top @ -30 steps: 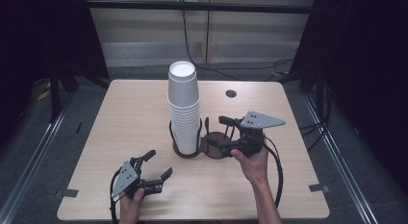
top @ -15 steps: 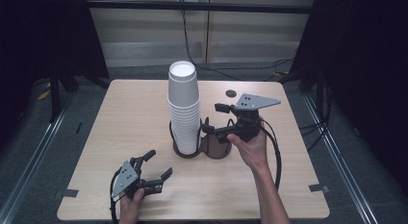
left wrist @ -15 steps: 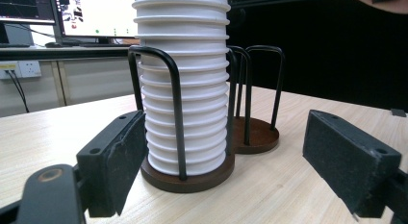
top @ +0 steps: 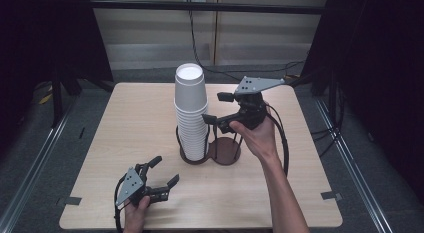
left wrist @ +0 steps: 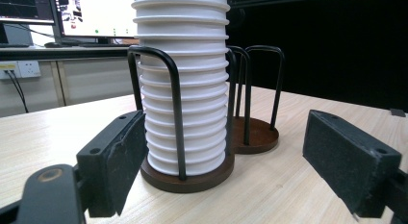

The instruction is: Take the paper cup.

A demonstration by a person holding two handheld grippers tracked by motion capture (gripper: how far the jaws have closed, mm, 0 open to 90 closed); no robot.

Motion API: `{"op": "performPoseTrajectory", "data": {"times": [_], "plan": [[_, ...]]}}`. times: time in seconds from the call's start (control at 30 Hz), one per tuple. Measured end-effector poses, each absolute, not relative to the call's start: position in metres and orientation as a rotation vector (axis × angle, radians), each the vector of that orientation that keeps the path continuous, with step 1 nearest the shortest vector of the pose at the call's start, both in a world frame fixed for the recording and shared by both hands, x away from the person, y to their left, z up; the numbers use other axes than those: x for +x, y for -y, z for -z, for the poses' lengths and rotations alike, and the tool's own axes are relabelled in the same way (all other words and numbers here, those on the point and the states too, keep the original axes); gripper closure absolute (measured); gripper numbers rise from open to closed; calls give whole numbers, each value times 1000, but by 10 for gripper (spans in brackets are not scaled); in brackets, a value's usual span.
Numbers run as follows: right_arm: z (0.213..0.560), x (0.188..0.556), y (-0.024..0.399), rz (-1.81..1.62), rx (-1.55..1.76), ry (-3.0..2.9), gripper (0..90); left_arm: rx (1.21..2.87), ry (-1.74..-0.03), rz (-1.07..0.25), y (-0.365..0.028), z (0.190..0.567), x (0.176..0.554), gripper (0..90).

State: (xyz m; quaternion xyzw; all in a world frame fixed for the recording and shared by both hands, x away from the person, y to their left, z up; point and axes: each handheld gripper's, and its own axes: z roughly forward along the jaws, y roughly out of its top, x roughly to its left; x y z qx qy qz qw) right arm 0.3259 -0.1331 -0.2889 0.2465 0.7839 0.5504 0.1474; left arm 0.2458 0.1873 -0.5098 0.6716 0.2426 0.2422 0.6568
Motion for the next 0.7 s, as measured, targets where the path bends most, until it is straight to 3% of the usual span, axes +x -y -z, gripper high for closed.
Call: {"op": "performPoseTrajectory", "data": {"times": [0.7], "plan": [[260, 355, 107, -1511, 680, -2369, 169, 1519, -546, -543, -187, 510, 246, 156]]}}
